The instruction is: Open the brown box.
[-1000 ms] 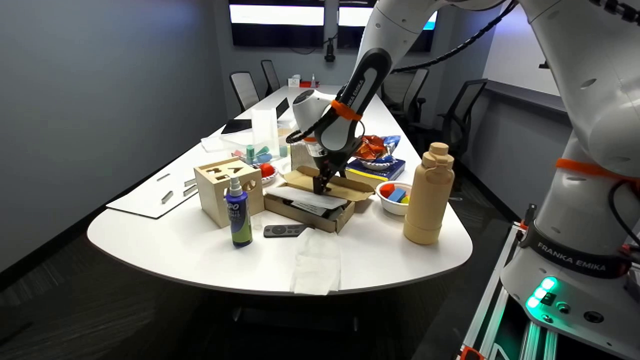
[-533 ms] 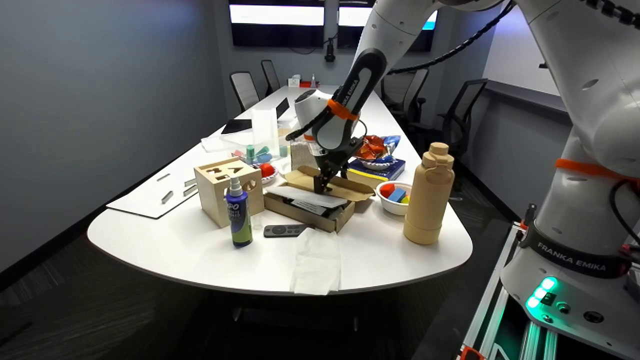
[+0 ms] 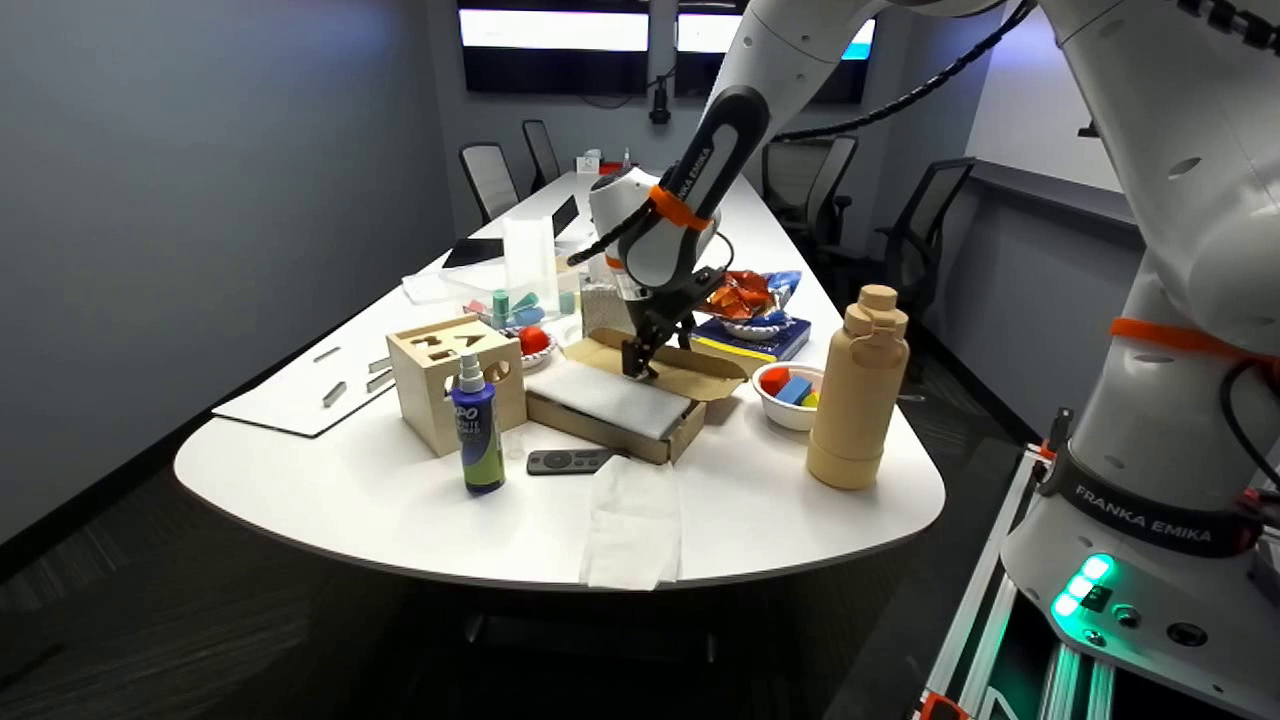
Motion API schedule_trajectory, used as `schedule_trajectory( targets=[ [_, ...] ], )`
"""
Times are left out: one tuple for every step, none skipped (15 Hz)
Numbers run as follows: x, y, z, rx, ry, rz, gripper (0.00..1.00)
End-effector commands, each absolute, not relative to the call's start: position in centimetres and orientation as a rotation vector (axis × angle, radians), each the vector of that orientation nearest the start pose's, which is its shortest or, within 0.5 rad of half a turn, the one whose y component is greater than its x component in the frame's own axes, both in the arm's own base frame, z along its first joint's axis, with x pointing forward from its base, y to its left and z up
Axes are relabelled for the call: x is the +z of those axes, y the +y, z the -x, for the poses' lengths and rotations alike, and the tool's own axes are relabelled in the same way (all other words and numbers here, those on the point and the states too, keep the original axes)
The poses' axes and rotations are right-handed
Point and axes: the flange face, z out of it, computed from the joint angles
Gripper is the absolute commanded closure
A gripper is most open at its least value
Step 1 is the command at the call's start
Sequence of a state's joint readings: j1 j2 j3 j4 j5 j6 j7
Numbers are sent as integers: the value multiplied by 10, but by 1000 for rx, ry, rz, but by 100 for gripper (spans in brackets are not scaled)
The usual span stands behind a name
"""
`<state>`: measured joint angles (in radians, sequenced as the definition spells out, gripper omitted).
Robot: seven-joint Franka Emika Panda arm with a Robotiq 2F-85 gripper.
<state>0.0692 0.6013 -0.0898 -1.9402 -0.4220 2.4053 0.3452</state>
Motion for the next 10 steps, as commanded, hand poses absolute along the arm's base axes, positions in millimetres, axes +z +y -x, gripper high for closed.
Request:
schedule_trajectory(
  targets=[
    [197,-5,-609,112,27,3449,0],
    [205,-5,-611,93,28,3455,0],
    [215,-4,-613,72,31,3461,0],
    [223,-3,-614,48,35,3470,0],
    [232,-2,-616,29,35,3471,0],
    [240,-1,-617,9,34,3472,0],
    [250,0,-617,-6,34,3469,0],
    [258,1,-617,-17,33,3468,0],
    [268,3,-616,-28,33,3466,0],
    [277,6,-615,-42,29,3467,0]
  ],
)
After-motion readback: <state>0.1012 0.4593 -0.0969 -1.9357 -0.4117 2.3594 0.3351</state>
